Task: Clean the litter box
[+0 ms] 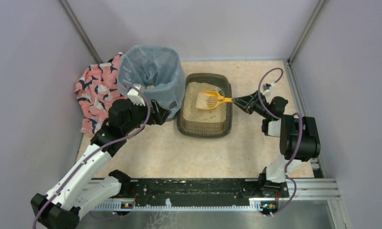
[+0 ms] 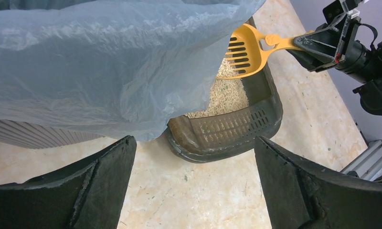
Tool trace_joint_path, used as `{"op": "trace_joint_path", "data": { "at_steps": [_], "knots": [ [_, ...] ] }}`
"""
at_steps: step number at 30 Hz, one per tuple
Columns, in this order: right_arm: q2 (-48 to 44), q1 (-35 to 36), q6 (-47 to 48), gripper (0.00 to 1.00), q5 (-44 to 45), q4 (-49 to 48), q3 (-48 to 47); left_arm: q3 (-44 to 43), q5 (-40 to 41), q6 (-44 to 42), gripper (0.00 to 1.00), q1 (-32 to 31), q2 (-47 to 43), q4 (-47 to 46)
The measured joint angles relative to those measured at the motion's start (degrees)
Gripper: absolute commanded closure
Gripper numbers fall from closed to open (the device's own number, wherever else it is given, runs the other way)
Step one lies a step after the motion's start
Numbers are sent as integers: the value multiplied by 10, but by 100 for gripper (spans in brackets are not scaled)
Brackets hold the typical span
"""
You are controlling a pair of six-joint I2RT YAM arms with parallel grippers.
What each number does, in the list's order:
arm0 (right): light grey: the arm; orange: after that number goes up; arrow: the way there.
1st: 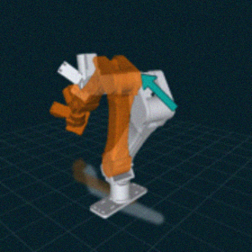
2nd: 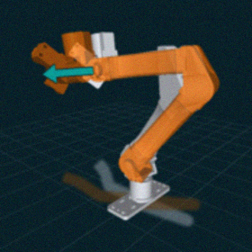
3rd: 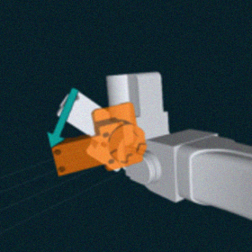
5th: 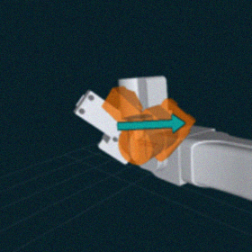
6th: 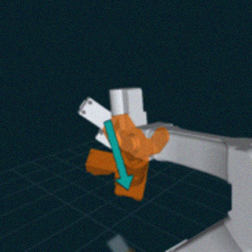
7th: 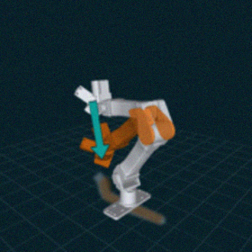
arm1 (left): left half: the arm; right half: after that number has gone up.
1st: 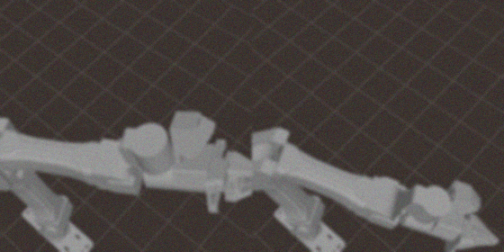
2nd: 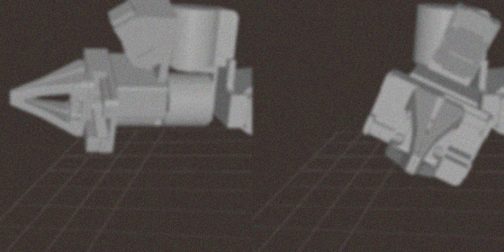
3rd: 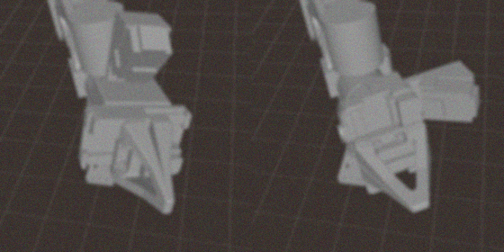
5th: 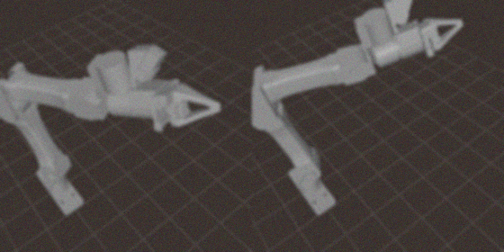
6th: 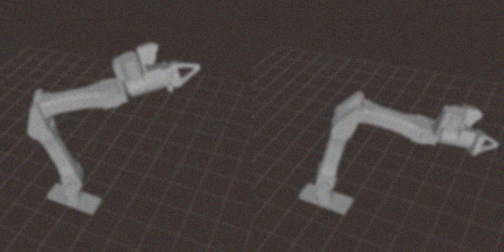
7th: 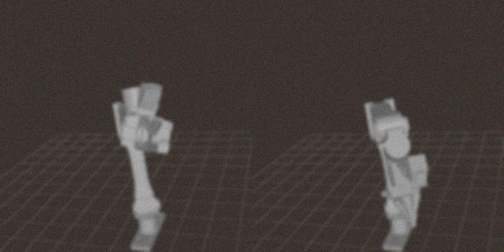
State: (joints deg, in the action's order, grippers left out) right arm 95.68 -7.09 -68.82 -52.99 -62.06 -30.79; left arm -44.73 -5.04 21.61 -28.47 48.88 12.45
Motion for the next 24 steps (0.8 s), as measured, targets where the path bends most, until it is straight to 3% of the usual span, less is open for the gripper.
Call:
{"op": "trace_joint_path", "data": {
  "at_steps": [10,18,24],
  "knots": [
    [0,-17,7,100,19,8,0,0,0,0,1,0,0,0],
    [0,15,15,100,19,5,14,0,0,0,1,0,0,0],
    [20,-28,-12,100,25,-44,27,0,0,0,1,0,0,0]
  ]
}}
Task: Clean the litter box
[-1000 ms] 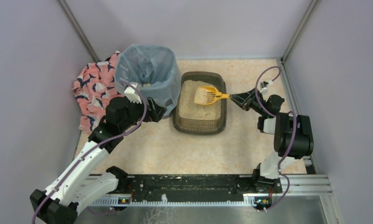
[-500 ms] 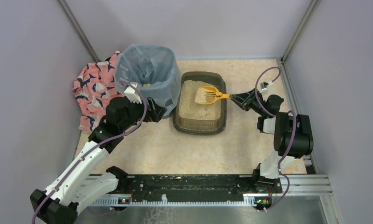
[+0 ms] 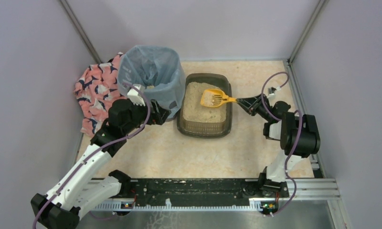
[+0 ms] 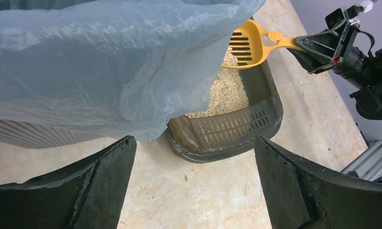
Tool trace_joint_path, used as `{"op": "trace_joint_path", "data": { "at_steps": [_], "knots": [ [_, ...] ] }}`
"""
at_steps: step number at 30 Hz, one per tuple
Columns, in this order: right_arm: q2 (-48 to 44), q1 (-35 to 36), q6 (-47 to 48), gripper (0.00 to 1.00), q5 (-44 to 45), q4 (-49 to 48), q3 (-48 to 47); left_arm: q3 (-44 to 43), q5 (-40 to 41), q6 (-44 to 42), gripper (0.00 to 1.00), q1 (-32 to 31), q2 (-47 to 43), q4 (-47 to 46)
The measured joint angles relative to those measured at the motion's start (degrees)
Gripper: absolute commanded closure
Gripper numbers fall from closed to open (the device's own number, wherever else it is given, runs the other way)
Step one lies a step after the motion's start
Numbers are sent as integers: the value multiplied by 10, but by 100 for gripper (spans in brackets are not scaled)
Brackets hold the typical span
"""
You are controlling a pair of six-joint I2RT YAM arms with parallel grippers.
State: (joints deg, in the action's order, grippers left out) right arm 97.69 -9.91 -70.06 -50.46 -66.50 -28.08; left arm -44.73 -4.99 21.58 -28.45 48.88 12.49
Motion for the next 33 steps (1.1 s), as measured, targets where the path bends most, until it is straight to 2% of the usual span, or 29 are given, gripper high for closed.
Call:
{"op": "trace_joint_path", "data": {
  "at_steps": [5,13,25,33],
  "knots": [
    [41,14,-43,100,-5,-80,15,0,0,0,1,0,0,0],
    [48,-2,-61,100,-14,-113,21,0,0,0,1,0,0,0],
    [5,21,6,100,-7,-23,20,0,-1,0,1,0,6,0],
    [-75,42,87,100,-2,61,21,0,-2,0,1,0,6,0]
  ]
}}
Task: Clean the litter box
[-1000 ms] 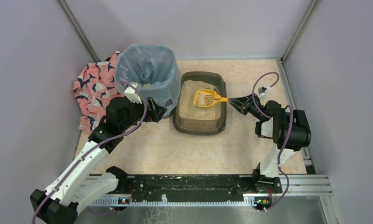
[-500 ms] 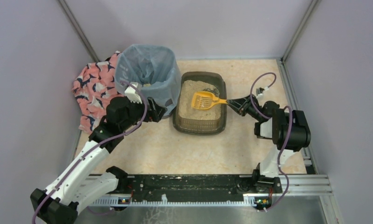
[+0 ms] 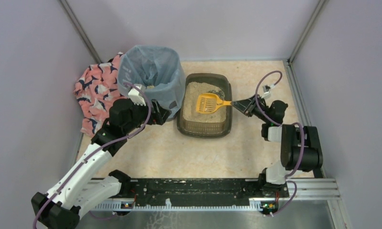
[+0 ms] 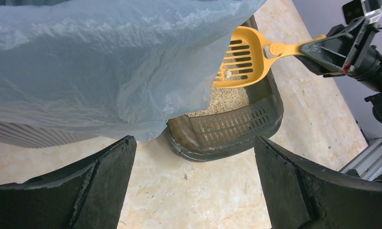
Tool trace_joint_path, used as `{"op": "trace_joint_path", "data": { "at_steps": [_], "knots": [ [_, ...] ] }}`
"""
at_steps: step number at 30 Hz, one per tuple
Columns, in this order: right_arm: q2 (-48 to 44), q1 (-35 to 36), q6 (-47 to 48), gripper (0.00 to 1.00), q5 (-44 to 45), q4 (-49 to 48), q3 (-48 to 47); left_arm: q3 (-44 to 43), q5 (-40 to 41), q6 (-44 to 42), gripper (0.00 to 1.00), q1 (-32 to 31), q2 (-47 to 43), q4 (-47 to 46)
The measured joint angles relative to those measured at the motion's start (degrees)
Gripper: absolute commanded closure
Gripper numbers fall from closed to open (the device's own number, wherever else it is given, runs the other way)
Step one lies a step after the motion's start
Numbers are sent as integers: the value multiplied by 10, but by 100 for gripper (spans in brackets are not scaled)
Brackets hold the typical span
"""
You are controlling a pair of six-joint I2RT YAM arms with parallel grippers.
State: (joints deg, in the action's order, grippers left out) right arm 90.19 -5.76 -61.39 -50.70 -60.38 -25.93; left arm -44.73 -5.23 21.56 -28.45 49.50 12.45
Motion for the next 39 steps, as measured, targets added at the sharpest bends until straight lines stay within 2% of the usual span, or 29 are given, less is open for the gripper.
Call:
{"op": "trace_joint_path", "data": {
  "at_steps": [8,11,17,24,29,39],
  "knots": [
    [-110,5,99,100,5,19,9,0,-4,0,1,0,0,0],
    [-123,5,124,100,14,27,19,0,-4,0,1,0,-1,0],
    [-145,5,176,100,56,105,20,0,-4,0,1,0,-7,0],
    [-155,5,186,100,72,132,-1,0,-4,0,1,0,-8,0],
    [-124,6,167,100,87,128,-23,0,-4,0,1,0,-10,0],
    [14,40,115,100,136,104,-90,2,-3,0,1,0,-10,0]
  ]
}}
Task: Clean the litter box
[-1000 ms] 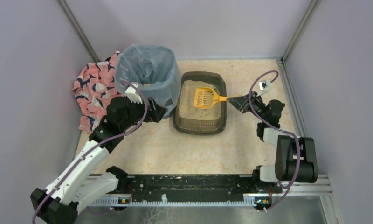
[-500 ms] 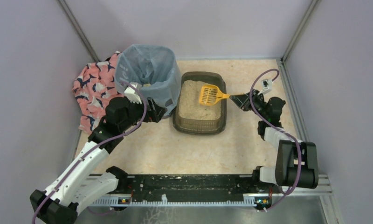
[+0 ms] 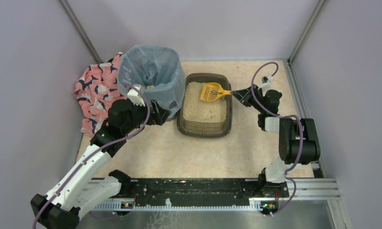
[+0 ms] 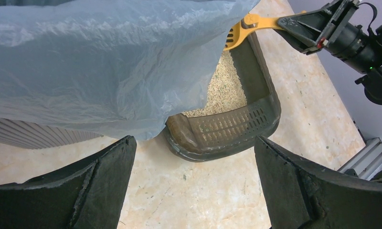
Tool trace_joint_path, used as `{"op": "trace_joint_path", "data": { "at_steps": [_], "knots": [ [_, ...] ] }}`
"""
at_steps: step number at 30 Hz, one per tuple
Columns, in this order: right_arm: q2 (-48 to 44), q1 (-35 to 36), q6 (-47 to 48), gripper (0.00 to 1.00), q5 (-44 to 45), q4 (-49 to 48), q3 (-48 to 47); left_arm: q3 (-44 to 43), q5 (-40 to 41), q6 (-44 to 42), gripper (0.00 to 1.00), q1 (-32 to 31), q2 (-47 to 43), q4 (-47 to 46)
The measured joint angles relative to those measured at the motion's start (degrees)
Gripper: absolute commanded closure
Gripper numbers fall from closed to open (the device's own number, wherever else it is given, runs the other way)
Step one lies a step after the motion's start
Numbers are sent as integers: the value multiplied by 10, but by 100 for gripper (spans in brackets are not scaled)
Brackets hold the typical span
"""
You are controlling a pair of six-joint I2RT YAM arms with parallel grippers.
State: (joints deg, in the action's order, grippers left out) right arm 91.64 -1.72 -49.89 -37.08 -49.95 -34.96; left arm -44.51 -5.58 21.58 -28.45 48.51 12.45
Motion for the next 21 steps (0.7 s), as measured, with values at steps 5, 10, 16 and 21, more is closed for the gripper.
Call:
{"op": "trace_joint_path", "data": {
  "at_steps": [5,10,16,21],
  "knots": [
    [22,21,-9,100,43,14,-37,0,1,0,1,0,0,0],
    [30,40,-23,100,59,17,-57,0,3,0,1,0,0,1],
    [-31,42,-36,100,55,64,-45,0,5,-3,1,0,-8,5],
    [-147,42,-17,100,49,167,-95,0,2,-3,1,0,-20,5]
  ]
}}
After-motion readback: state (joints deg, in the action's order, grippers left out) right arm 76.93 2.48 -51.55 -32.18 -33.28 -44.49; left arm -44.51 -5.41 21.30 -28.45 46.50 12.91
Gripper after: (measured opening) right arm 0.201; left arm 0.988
